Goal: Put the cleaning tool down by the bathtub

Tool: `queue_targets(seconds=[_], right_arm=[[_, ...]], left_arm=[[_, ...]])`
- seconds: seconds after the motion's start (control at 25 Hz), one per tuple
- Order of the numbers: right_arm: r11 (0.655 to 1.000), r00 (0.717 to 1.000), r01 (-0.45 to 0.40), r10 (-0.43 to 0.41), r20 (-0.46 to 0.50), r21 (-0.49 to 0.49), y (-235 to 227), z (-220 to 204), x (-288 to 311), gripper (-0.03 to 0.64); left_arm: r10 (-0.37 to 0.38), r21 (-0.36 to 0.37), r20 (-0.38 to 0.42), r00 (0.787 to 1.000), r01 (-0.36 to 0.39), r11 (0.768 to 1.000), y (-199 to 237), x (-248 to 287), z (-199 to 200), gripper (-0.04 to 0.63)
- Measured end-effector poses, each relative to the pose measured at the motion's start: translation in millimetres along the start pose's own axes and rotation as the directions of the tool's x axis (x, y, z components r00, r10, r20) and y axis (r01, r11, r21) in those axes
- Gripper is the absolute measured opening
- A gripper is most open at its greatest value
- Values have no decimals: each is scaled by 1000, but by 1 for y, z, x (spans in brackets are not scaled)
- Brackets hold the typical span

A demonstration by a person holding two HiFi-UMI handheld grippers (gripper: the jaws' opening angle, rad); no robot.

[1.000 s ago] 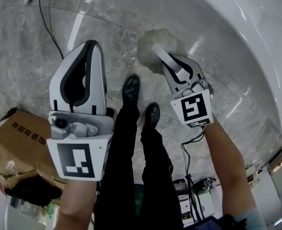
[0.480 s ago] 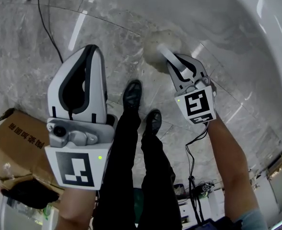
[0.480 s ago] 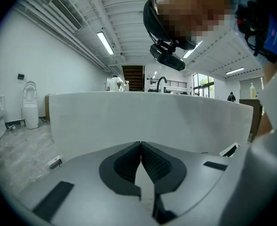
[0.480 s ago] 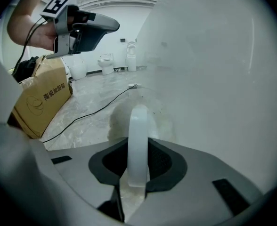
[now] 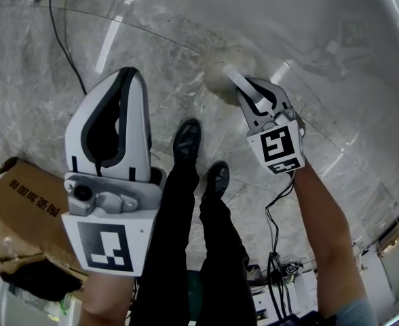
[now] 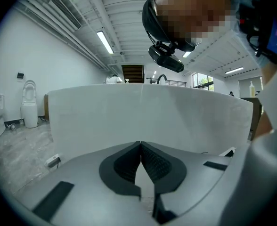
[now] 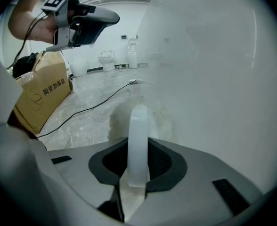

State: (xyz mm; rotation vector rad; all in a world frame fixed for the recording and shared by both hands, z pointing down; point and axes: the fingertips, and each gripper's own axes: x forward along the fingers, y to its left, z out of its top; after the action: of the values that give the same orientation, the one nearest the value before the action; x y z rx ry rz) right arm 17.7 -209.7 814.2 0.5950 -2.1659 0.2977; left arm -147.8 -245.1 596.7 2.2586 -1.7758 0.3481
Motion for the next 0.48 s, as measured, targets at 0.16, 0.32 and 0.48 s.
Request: queue_targets(seconds=[0.16,0.32,0.48], right_arm=[[1000,1000,-20,21,10,-14,3,-14,11,97],[1000,1000,-23,23,-1,-16,2,-24,20,97],[999,999,-33,33,-3,-19,5,-32,28,97]], left_arm=[[-2,4,1,1000,2,1000,-3,2,-4,17],[-1,10,-1,1000,1,1000,-4,5,-10,17],[0,17,-9,1000,0,1000,-6,4,-15,17]])
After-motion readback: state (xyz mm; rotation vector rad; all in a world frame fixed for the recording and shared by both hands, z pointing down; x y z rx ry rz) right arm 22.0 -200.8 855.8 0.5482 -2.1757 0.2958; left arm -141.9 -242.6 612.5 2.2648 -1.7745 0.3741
